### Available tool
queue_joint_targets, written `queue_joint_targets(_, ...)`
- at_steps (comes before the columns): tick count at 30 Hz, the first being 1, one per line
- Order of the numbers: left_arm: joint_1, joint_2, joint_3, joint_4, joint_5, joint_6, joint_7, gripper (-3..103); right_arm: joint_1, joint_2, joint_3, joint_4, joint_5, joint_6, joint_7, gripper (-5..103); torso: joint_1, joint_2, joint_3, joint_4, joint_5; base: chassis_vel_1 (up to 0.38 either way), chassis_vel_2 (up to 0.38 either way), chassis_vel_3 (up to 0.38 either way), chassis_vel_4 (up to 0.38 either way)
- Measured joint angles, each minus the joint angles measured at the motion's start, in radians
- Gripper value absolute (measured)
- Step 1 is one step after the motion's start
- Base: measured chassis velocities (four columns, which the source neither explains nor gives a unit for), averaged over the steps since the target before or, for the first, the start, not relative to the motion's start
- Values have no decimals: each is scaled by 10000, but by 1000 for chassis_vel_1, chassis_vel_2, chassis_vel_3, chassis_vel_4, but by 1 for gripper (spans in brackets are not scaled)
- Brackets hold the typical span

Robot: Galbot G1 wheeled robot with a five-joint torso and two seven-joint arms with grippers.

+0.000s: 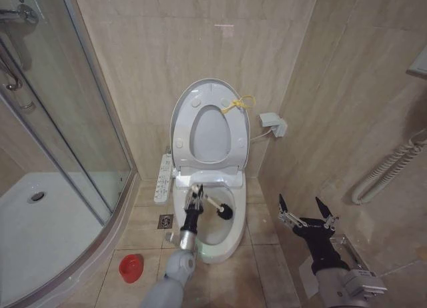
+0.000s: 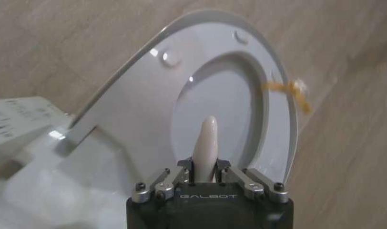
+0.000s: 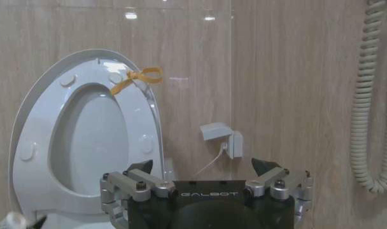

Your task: Open the toilet lid, clean the toilet bowl with a toilet brush, close the toilet lid, and flush.

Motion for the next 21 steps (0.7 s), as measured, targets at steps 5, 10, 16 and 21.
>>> queue_joint_targets(5, 218, 353, 80, 336, 276, 119, -144, 23, 0, 0, 2, 0, 0, 0, 1, 100, -1, 1, -1, 14, 1, 0, 0, 0, 0)
queue_joint_targets(10, 529, 682, 60, 689, 645, 155, -113, 22, 1, -2, -1, 0, 1, 0, -1, 100, 2, -2, 5, 8, -14, 0, 0, 0, 0)
queue_joint_targets(16, 324, 1135, 159, -429, 470, 327, -462, 22, 0, 0, 0, 0, 1, 0, 0, 100, 0, 0, 1, 1, -5, 0, 0, 0, 0)
queue_joint_targets(21, 415, 1633, 379, -1745, -48, 666, -1019, 22, 0, 0, 0, 0, 1, -1, 0, 100, 0, 1, -1, 6, 1, 0, 0, 0, 0)
